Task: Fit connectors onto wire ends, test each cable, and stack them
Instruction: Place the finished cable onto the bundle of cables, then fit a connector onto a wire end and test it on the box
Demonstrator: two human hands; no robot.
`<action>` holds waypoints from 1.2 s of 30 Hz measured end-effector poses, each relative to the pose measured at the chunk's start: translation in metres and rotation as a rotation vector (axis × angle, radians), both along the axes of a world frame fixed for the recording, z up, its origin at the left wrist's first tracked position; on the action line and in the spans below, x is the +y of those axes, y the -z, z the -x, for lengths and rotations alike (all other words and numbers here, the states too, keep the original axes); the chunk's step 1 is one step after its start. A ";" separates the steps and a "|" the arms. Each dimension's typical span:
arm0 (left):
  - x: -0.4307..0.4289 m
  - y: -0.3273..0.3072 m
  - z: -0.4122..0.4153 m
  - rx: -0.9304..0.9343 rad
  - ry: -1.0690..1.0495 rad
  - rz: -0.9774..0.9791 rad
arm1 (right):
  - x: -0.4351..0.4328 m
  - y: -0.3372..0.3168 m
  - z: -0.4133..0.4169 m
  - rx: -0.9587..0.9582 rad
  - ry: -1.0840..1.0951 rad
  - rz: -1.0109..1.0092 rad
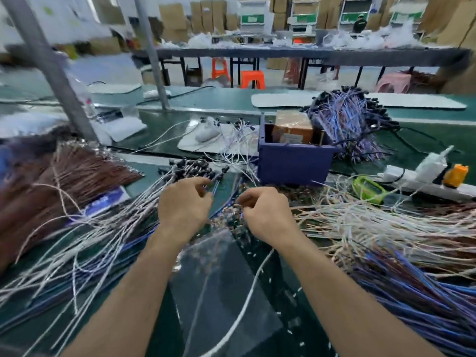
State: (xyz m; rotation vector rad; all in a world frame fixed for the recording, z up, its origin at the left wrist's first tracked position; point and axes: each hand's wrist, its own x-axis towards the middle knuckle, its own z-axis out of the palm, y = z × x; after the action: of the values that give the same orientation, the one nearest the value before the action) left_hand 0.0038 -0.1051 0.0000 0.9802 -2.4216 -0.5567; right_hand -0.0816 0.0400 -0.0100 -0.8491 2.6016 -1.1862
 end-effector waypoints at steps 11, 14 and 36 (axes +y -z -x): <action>0.001 0.030 0.018 -0.127 0.084 0.166 | -0.017 0.017 -0.001 -0.003 0.027 0.153; 0.009 0.031 0.020 -0.133 0.066 0.149 | -0.011 0.016 0.001 0.005 0.062 0.200; 0.028 0.008 0.002 0.604 0.611 -0.666 | 0.002 -0.026 -0.005 -0.893 0.054 0.901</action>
State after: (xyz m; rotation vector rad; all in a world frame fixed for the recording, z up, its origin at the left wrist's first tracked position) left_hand 0.0016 -0.0773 -0.0083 0.1738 -1.9492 -1.6695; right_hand -0.0764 0.0420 0.0157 -0.1982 1.3485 -2.1417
